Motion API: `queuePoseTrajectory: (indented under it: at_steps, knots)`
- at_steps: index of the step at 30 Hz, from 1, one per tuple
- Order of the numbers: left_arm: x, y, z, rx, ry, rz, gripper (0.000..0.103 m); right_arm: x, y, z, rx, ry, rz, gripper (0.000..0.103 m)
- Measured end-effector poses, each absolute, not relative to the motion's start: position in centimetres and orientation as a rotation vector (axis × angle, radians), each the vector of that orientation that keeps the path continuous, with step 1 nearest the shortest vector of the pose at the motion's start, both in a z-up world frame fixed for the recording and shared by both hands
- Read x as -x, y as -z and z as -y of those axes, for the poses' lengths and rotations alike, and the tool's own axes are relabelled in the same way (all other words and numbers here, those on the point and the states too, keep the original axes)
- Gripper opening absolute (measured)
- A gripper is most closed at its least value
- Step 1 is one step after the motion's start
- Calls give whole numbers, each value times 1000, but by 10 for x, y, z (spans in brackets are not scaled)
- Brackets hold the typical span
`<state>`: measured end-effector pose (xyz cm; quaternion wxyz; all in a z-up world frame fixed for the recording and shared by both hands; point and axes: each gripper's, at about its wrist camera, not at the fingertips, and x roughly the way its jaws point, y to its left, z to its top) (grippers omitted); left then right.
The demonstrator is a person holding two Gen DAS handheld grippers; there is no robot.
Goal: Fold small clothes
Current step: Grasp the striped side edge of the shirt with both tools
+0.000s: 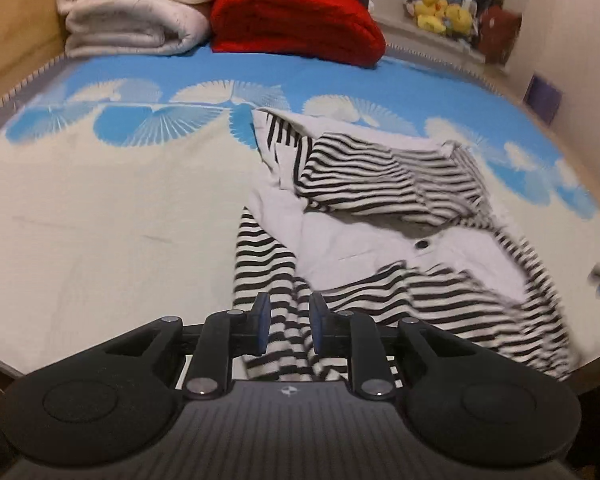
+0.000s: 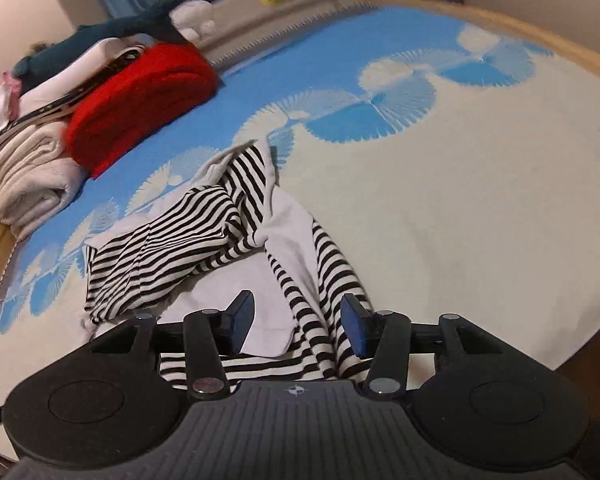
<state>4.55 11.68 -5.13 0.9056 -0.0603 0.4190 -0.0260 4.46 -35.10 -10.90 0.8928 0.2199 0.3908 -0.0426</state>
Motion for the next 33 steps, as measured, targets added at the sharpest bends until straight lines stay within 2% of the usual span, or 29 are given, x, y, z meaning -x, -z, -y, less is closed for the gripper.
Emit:
queuePoseTrajectory:
  at_steps: [4, 6, 9, 11, 12, 13, 14, 20, 22, 23, 24, 26, 27, 28, 29, 30, 31, 32, 33]
  knots:
    - [-49, 64, -130, 215, 59, -939, 22, -43, 125, 355, -449, 101, -882, 49]
    - [-52, 74, -132, 254, 78, -974, 27, -40, 130, 361, -480, 113, -902, 50]
    - [-55, 91, -127, 257, 85, -992, 53, -35, 133, 362, -527, 102, -955, 52]
    - [-67, 106, -124, 277, 38, -1070, 62, -33, 135, 359, -554, 73, -984, 55]
    - [-71, 111, -127, 318, 40, -1090, 65, -34, 136, 356, -551, 60, -990, 61]
    - [-74, 115, -130, 364, 46, -1106, 74, -34, 138, 353, -536, 50, -1000, 64]
    - [-77, 118, -132, 393, 40, -1123, 77, -33, 142, 351, -522, 46, -1014, 66]
    - [-86, 142, -133, 441, -16, -1227, 77, -48, 188, 356, -550, 74, -1121, 65]
    - [-86, 147, -135, 446, -38, -1246, 75, -51, 191, 357, -557, 50, -1099, 65]
    - [-87, 150, -136, 459, -40, -1262, 70, -52, 194, 358, -551, 51, -1106, 65]
    - [-87, 153, -137, 474, -39, -1277, 64, -51, 196, 358, -553, 54, -1111, 65]
    - [-88, 160, -139, 501, -49, -1303, 40, -51, 197, 358, -556, 56, -1110, 65]
    - [-88, 163, -141, 522, -48, -1312, 35, -51, 196, 357, -554, 51, -1109, 63]
    - [-88, 165, -143, 544, -50, -1316, 27, -51, 196, 357, -561, 46, -1106, 59]
    - [-88, 166, -145, 560, -51, -1315, 17, -50, 196, 358, -576, 38, -1106, 48]
    - [-88, 166, -144, 568, -43, -1309, 12, -50, 197, 358, -595, 33, -1109, 37]
    - [-87, 163, -144, 569, -39, -1293, 9, -49, 198, 359, -611, 24, -1108, 30]
    - [-85, 158, -144, 556, -43, -1268, 8, -49, 196, 359, -619, 11, -1103, 11]
    - [-81, 151, -143, 536, -48, -1237, 8, -47, 194, 359, -621, 4, -1089, 8]
